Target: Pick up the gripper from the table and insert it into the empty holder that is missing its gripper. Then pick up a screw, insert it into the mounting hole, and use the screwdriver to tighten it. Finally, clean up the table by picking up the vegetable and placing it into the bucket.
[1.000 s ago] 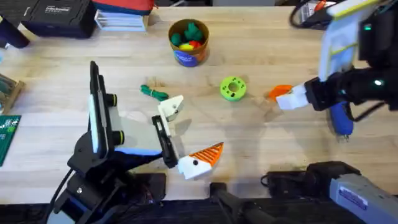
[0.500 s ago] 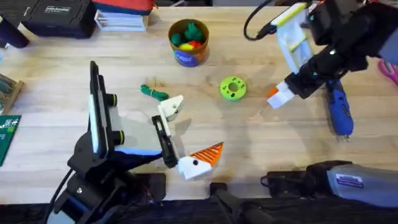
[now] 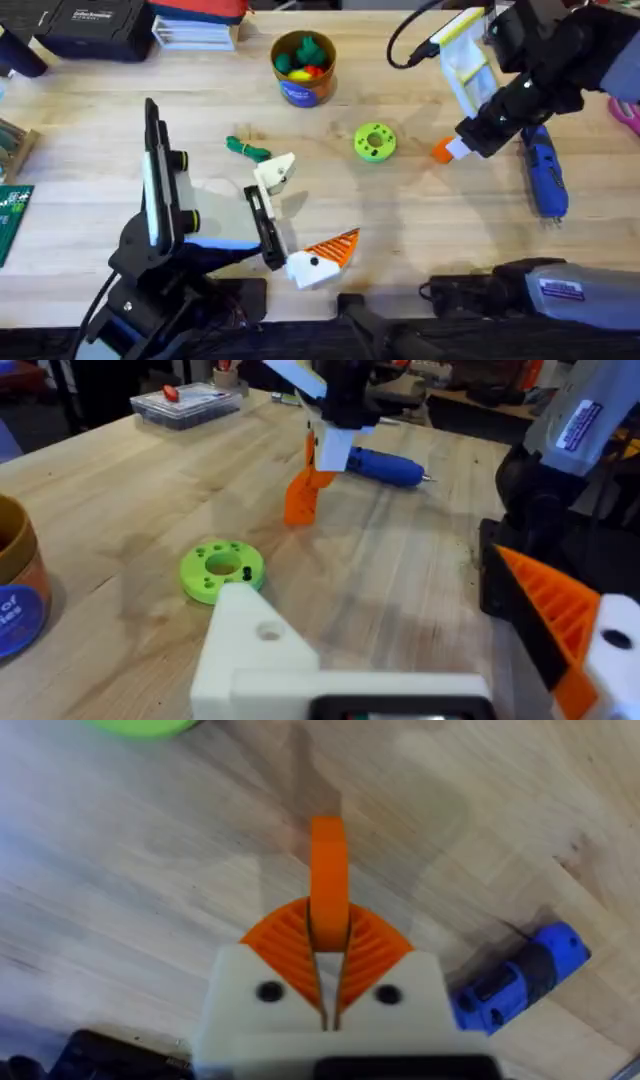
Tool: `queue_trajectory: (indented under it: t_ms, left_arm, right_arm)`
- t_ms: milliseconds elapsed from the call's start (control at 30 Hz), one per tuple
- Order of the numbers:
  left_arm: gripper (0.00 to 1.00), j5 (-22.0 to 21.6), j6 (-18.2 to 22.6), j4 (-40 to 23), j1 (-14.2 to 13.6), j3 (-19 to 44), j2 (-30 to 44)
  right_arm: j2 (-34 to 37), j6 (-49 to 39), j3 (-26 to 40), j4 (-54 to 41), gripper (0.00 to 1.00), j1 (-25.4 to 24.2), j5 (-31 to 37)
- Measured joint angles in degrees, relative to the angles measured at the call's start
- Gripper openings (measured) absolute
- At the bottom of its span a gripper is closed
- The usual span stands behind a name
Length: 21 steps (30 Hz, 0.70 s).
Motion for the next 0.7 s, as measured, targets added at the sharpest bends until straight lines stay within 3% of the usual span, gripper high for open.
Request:
queue_trajectory:
  t_ms: [33,233,367,433,700]
  left_arm:
    - [0.985,0.0,0.0,0.01,0.02,0.0,0.0]
    - [0.985,0.0,0.0,0.0,0.0,-0.01,0.0]
    - [0.985,0.0,0.0,0.01,0.0,0.0,0.0]
    - [0.985,0.0,0.0,-0.01,0.0,0.0,0.0]
    - [0.985,0.0,0.0,0.01,0.0,0.0,0.0]
  right_arm:
    - [-0.01,0.01,0.0,0.29,0.02,0.0,0.0]
    - [-1.02,0.1,0.0,0.09,0.017,0.0,0.02]
    - [-6.41,2.27,0.0,-1.76,0.017,0.0,0.0]
    - [-13.51,6.53,0.0,-4.03,0.017,-0.24,-2.28]
    - [-19.99,14.12,-6.14,3.34,0.017,-3.17,-27.97]
